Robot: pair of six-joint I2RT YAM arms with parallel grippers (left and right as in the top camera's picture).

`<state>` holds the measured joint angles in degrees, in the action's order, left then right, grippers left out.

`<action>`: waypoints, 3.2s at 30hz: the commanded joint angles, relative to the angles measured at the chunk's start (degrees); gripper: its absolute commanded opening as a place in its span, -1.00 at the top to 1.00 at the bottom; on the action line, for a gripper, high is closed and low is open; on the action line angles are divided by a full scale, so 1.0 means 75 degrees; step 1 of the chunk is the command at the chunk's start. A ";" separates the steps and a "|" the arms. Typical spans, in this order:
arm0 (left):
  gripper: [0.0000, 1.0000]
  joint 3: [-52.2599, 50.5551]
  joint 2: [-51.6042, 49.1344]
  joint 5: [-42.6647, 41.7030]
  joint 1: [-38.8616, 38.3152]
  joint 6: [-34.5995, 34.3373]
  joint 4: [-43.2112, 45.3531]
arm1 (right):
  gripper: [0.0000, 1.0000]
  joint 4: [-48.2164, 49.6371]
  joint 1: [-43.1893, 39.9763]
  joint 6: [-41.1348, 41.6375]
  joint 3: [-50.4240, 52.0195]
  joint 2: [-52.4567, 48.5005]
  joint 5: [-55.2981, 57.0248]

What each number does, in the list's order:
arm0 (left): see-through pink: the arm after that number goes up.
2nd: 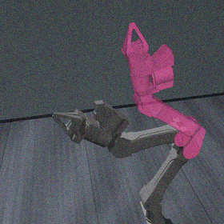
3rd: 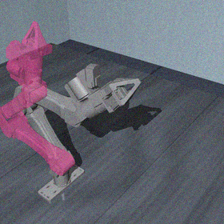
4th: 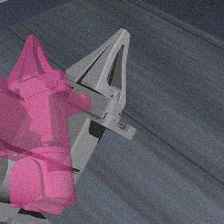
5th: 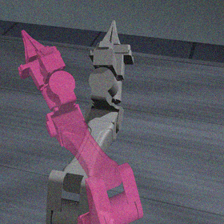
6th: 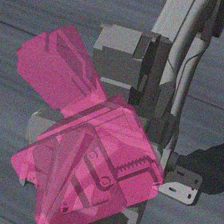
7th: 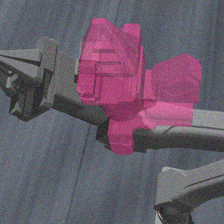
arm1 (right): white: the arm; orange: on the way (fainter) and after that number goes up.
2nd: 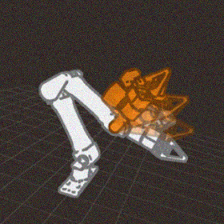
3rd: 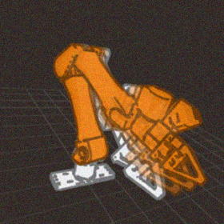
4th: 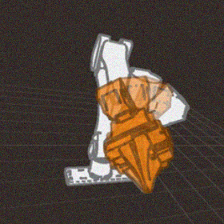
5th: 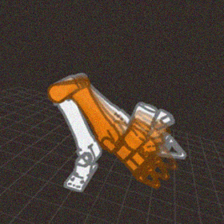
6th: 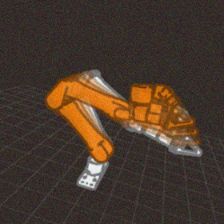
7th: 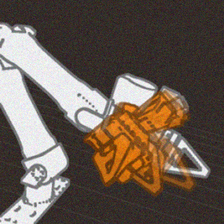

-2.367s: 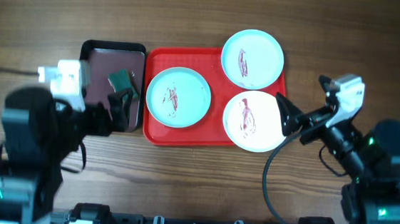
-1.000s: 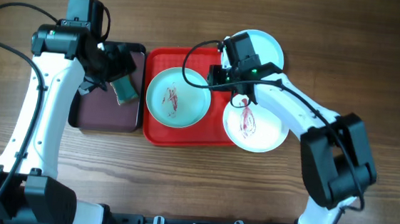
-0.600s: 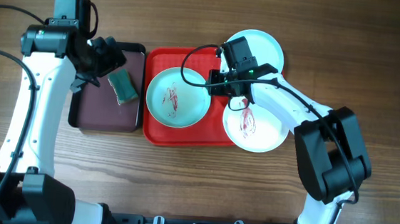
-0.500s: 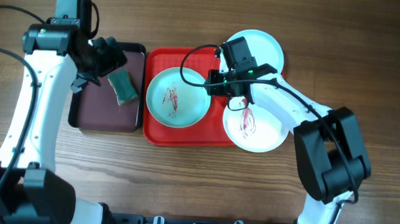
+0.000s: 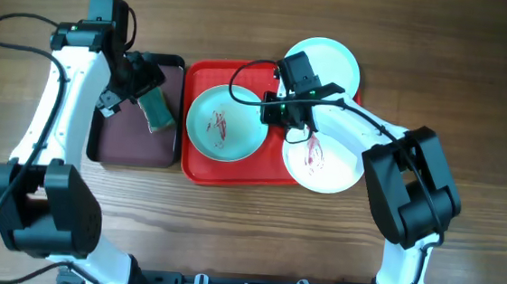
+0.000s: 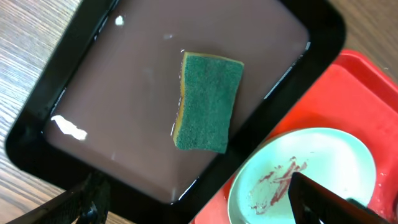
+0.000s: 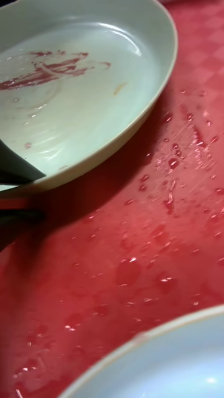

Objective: Clean dirty plates on tray and stack at the side

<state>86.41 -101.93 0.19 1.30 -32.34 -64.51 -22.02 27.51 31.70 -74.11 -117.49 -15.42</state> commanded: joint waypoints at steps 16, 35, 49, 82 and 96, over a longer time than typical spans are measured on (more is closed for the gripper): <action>-0.43 -0.1128 -0.1169 -0.0312 0.0038 -0.0114 0.2037 | 0.91 -0.0140 0.0041 0.0201 -0.0032 -0.0189 -0.0020; 0.20 -0.1166 -0.1740 -0.0408 -0.0204 0.0854 0.2148 | 0.91 -0.0073 0.0038 0.0195 -0.0032 -0.0189 -0.0020; 0.92 -0.0731 -0.1789 -0.0332 -0.0204 0.1107 0.1539 | 0.91 0.0187 0.0038 0.0175 -0.0032 -0.0189 -0.0017; 0.92 -0.0580 -0.2518 -0.0099 -0.1859 0.1848 0.1588 | 0.91 0.0038 -0.0032 -0.0408 -0.0032 -0.0189 -0.0603; 0.92 -0.0580 -0.2681 -0.1612 -0.2862 0.1081 0.3751 | 0.91 0.0015 -0.0061 -0.0423 -0.0032 -0.0189 -0.0702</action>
<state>82.76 -119.85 -17.19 -17.72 -17.80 -38.79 -22.02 26.04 29.93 -74.19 -117.93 -17.98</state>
